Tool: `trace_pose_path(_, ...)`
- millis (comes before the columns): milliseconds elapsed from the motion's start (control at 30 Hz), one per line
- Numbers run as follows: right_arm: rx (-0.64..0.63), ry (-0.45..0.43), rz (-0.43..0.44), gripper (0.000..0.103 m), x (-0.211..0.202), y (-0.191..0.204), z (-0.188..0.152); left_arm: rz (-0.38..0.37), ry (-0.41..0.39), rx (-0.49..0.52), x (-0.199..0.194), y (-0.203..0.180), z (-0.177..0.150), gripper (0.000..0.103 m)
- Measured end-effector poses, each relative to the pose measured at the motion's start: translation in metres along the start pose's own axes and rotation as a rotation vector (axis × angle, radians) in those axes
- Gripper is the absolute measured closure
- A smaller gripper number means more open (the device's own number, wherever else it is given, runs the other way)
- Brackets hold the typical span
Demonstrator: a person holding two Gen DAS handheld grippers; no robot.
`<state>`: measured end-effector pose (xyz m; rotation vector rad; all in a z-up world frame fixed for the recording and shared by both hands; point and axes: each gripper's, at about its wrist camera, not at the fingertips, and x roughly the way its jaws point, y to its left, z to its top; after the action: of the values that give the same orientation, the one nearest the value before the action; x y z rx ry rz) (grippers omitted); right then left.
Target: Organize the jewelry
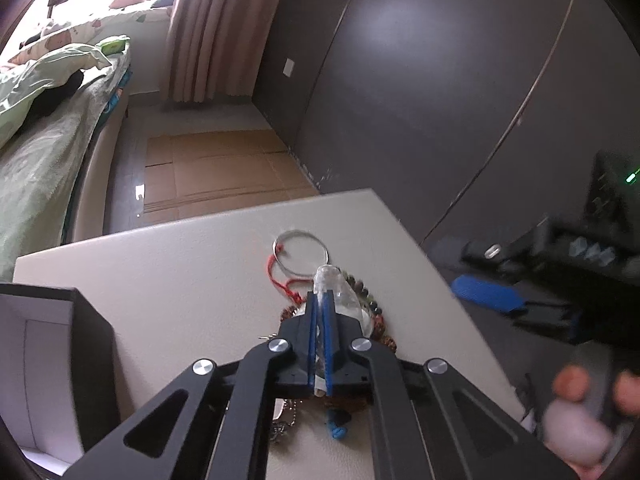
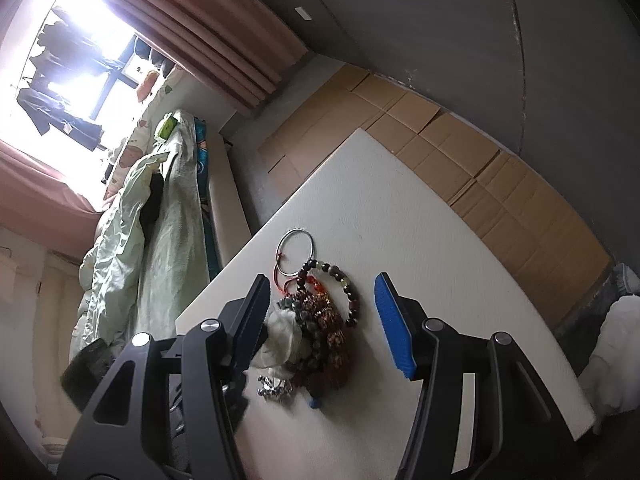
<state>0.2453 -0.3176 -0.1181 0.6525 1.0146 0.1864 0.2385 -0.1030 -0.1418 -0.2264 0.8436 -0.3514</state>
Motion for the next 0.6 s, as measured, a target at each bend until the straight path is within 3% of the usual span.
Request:
trace_pose_path(267,-0.081,0.068,-0.010,0.062,0.025,0.020,-0.010,-0.019,-0.051,-0.042,-0.038,0.015,0.003,0.103)
trace_pose_path(600,-0.157,0.117,-0.073,0.063,0.052,0.035,-0.022,-0.027,-0.114,-0.061,-0.079,0.026,0.004,0.103)
